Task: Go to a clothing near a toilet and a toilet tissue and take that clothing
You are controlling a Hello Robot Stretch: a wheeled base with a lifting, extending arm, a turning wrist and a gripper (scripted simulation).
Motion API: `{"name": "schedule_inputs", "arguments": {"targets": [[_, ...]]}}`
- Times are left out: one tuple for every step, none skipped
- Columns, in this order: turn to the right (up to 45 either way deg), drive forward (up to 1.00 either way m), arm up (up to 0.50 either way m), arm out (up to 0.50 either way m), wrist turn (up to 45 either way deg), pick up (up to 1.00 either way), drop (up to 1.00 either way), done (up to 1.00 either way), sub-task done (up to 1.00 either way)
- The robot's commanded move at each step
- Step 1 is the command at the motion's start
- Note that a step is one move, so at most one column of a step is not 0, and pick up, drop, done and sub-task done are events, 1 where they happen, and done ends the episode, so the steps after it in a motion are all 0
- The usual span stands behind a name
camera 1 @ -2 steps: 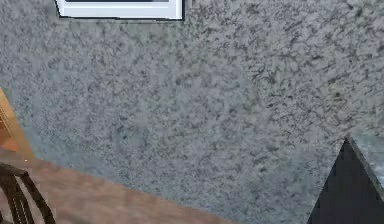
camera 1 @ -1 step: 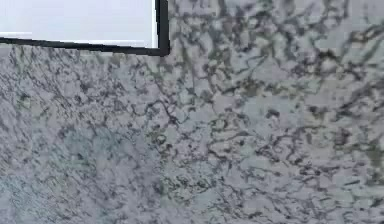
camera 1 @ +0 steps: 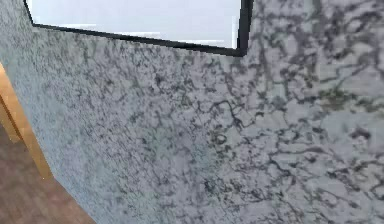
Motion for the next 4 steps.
{"name": "schedule_inputs", "arguments": {"targets": [[0.0, 0.05, 0.00, 0.00, 0.0, 0.00, 0.00, 0.00, 0.00], [-45.0, 0.00, 0.00, 0.00, 0.0, 0.00, 0.00, 0.00, 0.00], [-6.0, 0.00, 0.00, 0.00, 0.0, 0.00, 0.00, 0.00, 0.00], [0.0, 1.00, 0.00, 0.00, 0.0, 0.00, 0.00, 0.00, 0.00]]}}
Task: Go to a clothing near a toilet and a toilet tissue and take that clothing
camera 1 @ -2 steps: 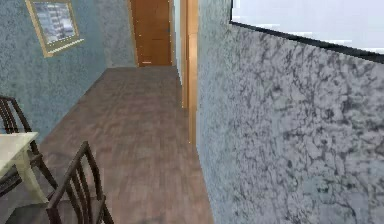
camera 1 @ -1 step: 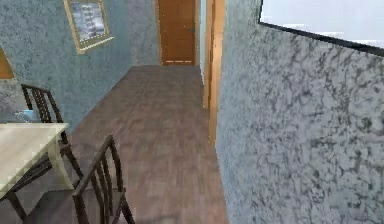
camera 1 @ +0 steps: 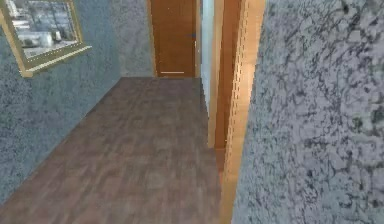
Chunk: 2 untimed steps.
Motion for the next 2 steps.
{"name": "schedule_inputs", "arguments": {"targets": [[-3.0, 0.00, 0.00, 0.00, 0.0, 0.00, 0.00, 0.00, 0.00], [0.0, 1.00, 0.00, 0.00, 0.0, 0.00, 0.00, 0.00, 0.00]]}}
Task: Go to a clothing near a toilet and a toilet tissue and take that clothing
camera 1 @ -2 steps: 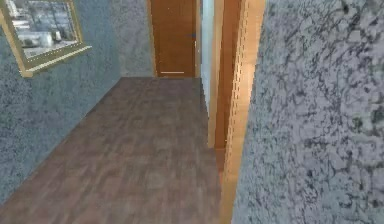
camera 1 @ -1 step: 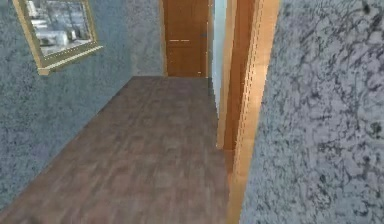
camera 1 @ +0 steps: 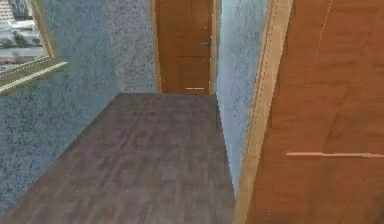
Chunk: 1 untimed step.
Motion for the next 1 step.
{"name": "schedule_inputs", "arguments": {"targets": [[0.0, 0.05, 0.00, 0.00, 0.0, 0.00, 0.00, 0.00, 0.00]]}}
